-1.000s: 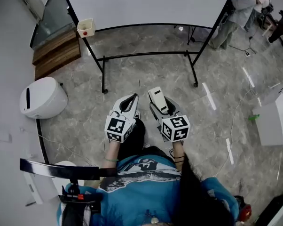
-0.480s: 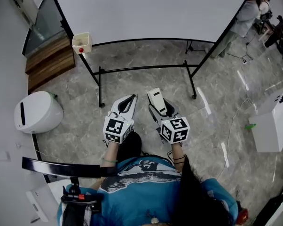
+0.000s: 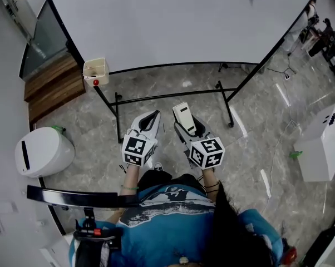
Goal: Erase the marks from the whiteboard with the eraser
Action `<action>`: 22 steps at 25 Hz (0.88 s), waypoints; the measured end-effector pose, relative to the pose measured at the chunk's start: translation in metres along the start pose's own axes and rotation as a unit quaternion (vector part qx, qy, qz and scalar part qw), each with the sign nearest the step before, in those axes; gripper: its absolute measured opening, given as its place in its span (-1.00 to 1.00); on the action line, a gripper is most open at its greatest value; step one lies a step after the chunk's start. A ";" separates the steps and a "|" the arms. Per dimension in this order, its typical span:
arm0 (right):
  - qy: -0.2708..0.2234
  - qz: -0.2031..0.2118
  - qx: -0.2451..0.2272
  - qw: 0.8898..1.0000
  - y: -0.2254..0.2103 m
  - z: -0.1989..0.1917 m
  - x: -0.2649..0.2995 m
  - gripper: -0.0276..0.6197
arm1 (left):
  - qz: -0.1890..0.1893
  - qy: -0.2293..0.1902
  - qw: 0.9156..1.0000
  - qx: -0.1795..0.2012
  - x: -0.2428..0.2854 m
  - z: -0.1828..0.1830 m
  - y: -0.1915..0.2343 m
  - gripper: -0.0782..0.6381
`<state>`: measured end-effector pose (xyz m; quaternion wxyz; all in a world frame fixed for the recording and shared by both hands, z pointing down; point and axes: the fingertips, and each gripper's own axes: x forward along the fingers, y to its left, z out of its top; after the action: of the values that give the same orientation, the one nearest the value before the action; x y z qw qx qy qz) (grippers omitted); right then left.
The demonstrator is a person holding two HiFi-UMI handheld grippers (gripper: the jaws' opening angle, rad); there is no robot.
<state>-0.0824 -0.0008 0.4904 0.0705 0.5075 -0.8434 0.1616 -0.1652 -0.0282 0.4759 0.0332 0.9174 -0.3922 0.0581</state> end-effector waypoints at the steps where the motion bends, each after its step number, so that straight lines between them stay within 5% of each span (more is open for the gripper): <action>1: -0.001 0.000 0.003 1.000 -0.002 0.002 0.005 -0.10 | -0.003 0.001 1.000 -0.001 0.004 0.000 0.004 -0.77; 11: -0.001 0.001 0.005 1.000 -0.029 0.013 0.043 -0.10 | -0.028 0.021 0.999 -0.011 0.053 -0.012 0.027 -0.77; 22: -0.028 0.034 -0.035 0.998 -0.108 0.069 0.072 -0.10 | 0.013 0.016 1.000 -0.014 0.133 0.007 0.048 -0.77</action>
<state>-0.0187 -0.1316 0.4683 0.0592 0.4800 -0.8669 0.1206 -0.1076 -0.1574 0.4873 0.0516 0.9107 -0.4042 0.0680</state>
